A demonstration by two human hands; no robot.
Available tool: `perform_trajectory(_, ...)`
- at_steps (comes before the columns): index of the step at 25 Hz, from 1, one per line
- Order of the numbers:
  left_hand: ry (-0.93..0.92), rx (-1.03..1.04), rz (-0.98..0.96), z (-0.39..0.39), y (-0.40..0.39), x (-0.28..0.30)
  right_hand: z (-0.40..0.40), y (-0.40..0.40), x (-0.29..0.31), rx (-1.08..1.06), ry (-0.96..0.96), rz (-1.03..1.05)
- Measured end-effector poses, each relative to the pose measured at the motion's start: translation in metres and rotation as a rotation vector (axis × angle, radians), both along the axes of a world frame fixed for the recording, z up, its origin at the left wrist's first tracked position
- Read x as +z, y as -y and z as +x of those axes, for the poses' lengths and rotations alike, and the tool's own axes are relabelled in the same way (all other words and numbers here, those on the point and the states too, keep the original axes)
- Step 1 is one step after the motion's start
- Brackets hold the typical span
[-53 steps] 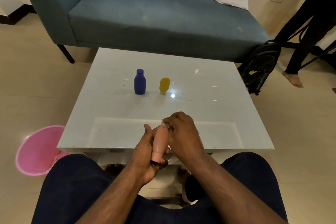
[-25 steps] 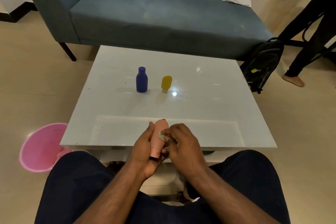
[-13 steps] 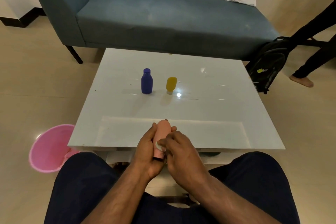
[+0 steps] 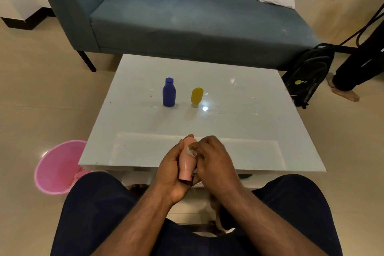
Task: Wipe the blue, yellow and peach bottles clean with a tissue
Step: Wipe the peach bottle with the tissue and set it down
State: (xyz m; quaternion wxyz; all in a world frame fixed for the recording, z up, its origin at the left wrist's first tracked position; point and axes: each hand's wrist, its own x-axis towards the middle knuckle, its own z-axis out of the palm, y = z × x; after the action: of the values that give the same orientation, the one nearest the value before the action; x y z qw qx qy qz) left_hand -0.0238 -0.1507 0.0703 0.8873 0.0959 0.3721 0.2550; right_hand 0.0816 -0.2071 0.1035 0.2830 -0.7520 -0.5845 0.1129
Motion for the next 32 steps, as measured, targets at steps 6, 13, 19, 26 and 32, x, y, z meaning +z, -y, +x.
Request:
perform_trajectory(6, 0.023, -0.002, -0.028, -0.003, 0.000, -0.003, -0.023, 0.024, 0.006, 0.163, 0.010, -0.045)
perform_trajectory(13, 0.016, -0.019, -0.011, -0.001, 0.000, -0.003, -0.015, 0.006, 0.002, 0.016, 0.021, -0.016)
perform_trajectory(19, 0.010, -0.058, 0.000, 0.000, 0.002, 0.001, -0.003, 0.001, 0.003, 0.054, 0.036, -0.035)
perform_trajectory(26, 0.035, -0.030, -0.035, -0.003, 0.002, 0.001, -0.026, 0.019, 0.011, 0.112, 0.101, -0.034)
perform_trajectory(32, 0.017, -0.087, 0.016, 0.001, 0.004, 0.005, 0.012, -0.011, 0.003, -0.045, 0.036, -0.024)
